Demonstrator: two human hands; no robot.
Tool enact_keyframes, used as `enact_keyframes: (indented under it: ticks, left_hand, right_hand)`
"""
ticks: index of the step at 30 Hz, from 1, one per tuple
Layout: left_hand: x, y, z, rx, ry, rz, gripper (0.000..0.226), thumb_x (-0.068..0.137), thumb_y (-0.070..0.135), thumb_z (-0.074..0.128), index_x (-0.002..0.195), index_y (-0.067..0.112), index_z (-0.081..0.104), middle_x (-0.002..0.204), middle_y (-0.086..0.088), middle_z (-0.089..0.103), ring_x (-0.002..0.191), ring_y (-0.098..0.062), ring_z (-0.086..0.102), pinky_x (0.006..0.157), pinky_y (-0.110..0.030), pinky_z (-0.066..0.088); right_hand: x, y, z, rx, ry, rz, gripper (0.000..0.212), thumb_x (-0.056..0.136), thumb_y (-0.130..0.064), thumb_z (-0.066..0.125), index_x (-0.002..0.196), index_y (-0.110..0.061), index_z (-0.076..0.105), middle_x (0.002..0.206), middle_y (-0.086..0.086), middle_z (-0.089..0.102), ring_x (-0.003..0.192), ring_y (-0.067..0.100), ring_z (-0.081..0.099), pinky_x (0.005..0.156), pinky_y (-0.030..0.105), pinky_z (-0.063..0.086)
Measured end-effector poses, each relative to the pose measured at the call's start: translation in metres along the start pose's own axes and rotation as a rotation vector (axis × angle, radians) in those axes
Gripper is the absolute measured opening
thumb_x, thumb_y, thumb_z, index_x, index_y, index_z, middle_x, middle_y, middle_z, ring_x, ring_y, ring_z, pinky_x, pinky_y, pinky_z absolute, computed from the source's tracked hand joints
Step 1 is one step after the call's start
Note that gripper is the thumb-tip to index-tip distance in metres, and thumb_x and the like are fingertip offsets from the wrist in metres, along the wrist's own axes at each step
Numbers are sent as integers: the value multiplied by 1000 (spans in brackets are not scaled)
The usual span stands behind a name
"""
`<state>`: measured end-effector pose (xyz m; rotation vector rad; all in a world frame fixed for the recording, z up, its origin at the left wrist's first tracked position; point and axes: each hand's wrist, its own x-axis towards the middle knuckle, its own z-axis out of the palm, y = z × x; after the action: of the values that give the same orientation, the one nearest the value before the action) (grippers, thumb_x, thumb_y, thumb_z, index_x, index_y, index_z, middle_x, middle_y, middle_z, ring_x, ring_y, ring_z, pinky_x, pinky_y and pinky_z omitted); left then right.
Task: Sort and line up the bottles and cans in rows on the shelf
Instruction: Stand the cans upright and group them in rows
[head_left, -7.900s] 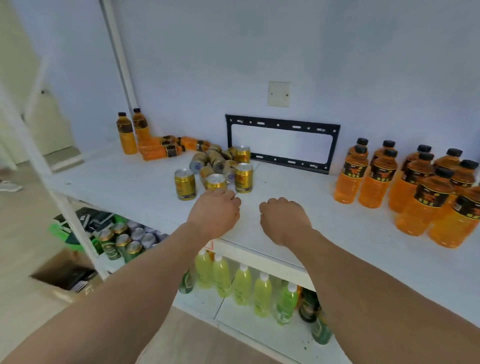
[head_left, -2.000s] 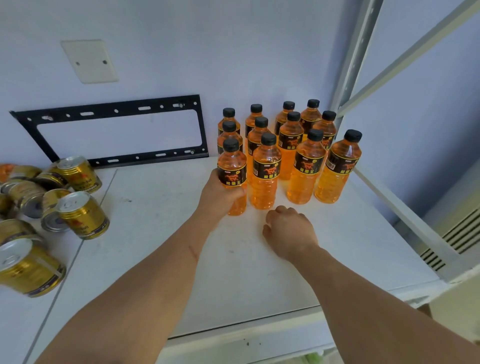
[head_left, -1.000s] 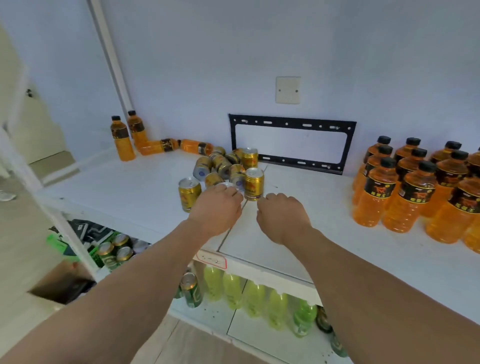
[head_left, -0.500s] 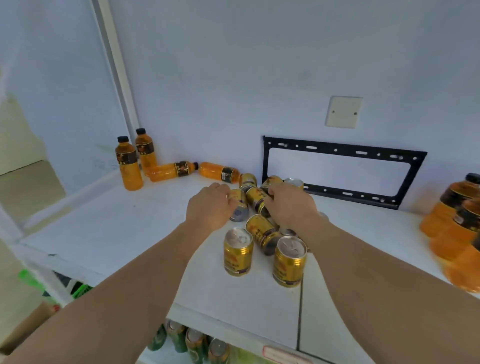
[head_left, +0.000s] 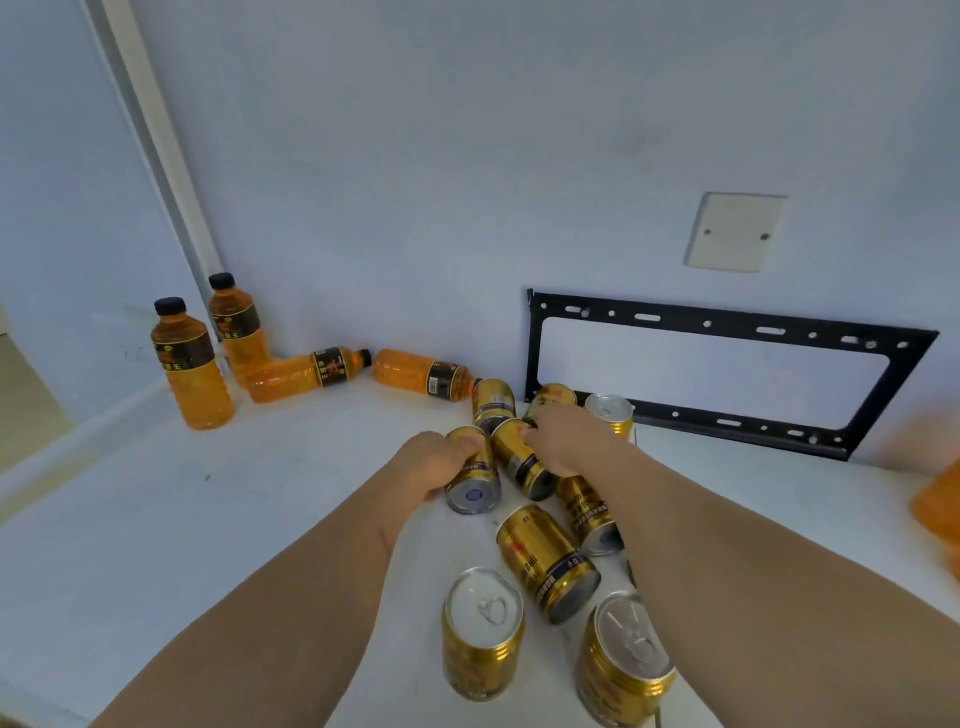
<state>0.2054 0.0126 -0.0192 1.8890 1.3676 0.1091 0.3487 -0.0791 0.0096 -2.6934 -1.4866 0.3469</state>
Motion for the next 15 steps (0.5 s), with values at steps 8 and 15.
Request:
enact_keyframes:
  ticks: [8, 15]
  left_hand:
    - [12, 0, -19, 55, -167, -47, 59, 77, 50, 75, 111, 8, 52, 94, -11, 63, 79, -19, 65, 70, -30, 55]
    - [9, -17, -21, 220, -216, -80, 75, 66, 60, 77, 117, 13, 50, 105, -10, 62, 93, -22, 65, 86, -36, 57]
  right_hand:
    - [27, -10, 5, -31, -90, 4, 27, 100, -33, 48, 94, -9, 60, 74, 2, 53, 68, 16, 53, 59, 27, 39]
    - [28, -24, 8, 3, -226, 23, 61, 90, -63, 52, 115, -7, 59, 81, 3, 55, 89, 20, 58, 81, 31, 47]
